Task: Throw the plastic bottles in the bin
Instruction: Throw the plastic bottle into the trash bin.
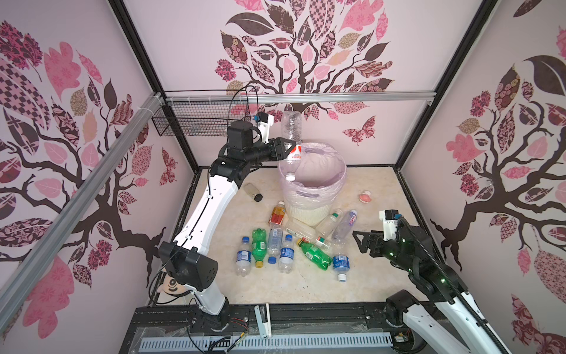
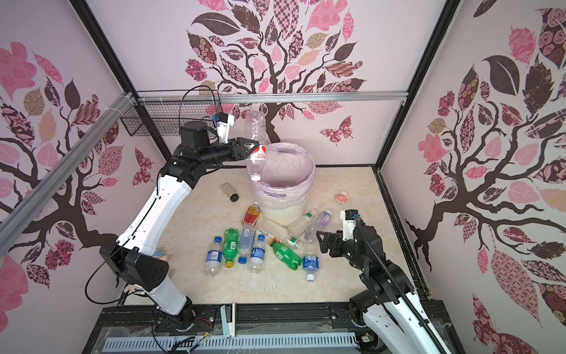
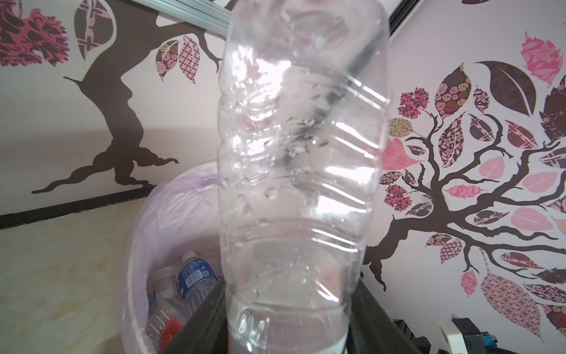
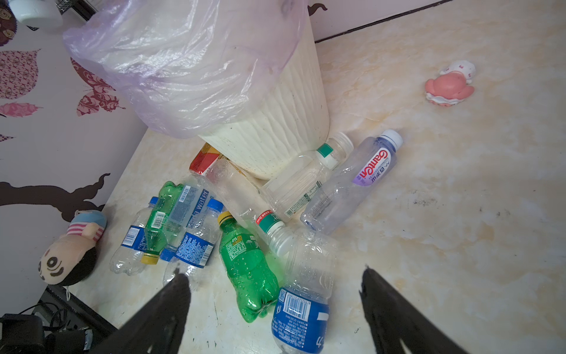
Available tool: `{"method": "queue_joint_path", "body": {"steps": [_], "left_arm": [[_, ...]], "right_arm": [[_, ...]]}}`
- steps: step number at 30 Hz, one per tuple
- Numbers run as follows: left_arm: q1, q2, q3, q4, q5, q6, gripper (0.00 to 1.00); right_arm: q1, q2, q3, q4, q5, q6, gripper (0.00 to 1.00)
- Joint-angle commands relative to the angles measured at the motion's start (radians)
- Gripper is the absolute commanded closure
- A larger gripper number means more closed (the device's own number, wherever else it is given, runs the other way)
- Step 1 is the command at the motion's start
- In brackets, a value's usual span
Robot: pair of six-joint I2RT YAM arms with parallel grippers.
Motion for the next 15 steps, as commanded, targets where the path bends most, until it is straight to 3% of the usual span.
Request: {"method": "queue_joint_path", "body": {"steps": [1,15], "left_arm": [[-0.014,0.017,0.057,0.000,-0.013,0.030,0.47],[-0.052,0.123,0.123,-0.041,-0.038,0.123,0.43]], "right_arm": [[0.003,-0.009,-0.009,-0.011,0.003,-0.003,0.11],[0.002,-0.012,-0.012,-0.006,0.005,0.000,0.11]]}}
